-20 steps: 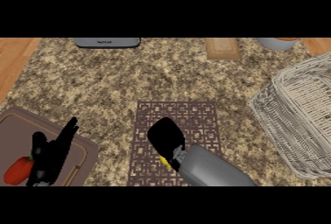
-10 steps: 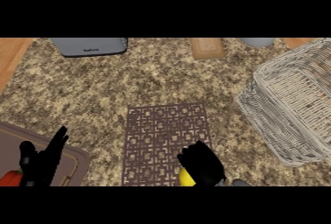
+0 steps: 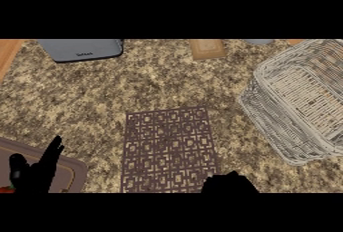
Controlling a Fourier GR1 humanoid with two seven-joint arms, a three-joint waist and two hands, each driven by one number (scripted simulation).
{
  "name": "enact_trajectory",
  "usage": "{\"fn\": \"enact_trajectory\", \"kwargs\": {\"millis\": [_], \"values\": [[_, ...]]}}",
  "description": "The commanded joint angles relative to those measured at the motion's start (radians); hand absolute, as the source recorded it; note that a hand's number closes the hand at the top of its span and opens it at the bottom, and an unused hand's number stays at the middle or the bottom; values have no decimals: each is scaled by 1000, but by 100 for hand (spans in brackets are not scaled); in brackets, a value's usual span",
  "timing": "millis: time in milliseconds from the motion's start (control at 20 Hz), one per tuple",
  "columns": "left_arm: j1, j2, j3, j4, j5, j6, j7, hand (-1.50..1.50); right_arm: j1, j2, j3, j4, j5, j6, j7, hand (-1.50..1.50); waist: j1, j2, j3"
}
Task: Pick the lemon from the placemat and place it in the basket
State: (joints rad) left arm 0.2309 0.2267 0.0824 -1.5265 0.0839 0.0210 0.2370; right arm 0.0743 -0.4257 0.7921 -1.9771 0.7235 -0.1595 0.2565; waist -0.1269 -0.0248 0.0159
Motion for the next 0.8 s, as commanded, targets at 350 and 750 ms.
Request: {"fn": "enact_trajectory", "kwargs": {"millis": [350, 750], "values": [[25, -36, -39, 37, -13, -9, 10, 0, 235, -212, -424, -613, -322, -27, 125, 150, 41, 19, -16], [-17, -35, -40, 70, -20, -16, 15, 0, 143, -225, -744, -550, -560, 13, 192, 150, 63, 23, -17]]}}
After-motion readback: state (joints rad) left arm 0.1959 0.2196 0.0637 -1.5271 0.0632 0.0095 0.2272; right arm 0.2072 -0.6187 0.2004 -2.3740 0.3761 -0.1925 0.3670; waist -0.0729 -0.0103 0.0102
